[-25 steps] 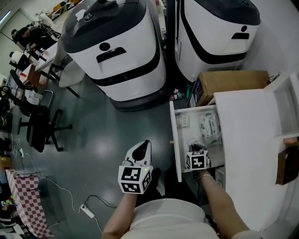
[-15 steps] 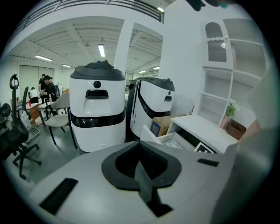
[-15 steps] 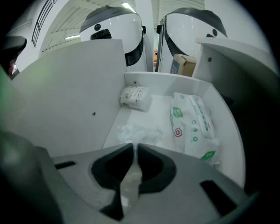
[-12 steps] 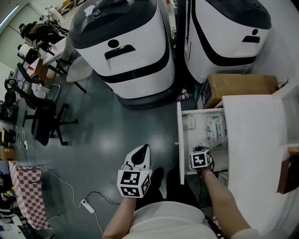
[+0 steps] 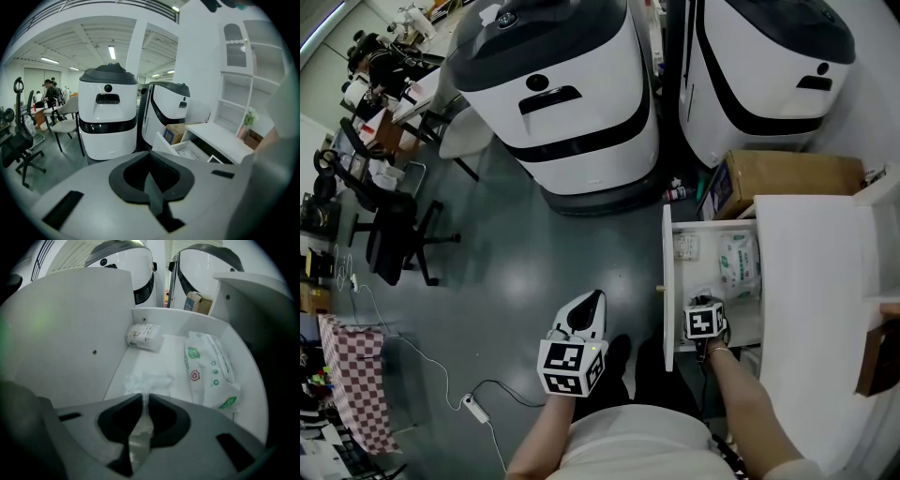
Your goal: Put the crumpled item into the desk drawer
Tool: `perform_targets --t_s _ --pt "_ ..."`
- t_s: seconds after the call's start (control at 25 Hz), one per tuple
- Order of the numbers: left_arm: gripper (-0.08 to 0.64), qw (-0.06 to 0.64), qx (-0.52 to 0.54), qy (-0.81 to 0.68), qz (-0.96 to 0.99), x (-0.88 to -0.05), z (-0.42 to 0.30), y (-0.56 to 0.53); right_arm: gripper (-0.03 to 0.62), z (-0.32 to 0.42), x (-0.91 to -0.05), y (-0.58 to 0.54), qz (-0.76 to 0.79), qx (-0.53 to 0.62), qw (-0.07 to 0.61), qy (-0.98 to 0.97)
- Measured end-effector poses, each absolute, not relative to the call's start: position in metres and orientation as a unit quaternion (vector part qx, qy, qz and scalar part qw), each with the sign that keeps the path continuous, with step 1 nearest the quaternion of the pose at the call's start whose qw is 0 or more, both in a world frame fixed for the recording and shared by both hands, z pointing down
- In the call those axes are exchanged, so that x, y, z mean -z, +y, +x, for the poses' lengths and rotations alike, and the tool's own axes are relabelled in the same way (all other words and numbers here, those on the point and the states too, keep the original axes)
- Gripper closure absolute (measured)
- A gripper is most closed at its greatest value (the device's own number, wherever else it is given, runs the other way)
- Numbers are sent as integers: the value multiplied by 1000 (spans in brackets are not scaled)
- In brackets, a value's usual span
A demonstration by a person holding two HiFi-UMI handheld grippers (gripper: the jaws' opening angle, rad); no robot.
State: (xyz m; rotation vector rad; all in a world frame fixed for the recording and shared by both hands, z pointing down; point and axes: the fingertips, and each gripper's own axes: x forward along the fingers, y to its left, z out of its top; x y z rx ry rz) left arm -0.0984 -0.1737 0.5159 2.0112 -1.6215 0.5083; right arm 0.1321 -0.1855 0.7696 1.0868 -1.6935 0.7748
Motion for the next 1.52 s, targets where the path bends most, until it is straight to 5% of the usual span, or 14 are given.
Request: perform_targets --t_s 0.76,1.52 --pt "568 251 -187 -558 769 -520 -79 -185 502 130 -747 -184 468 -371 393 -699" --pt "568 231 -148 -524 807 -504 -54 -196 503 131 -601 -214 566 -321 184 -737"
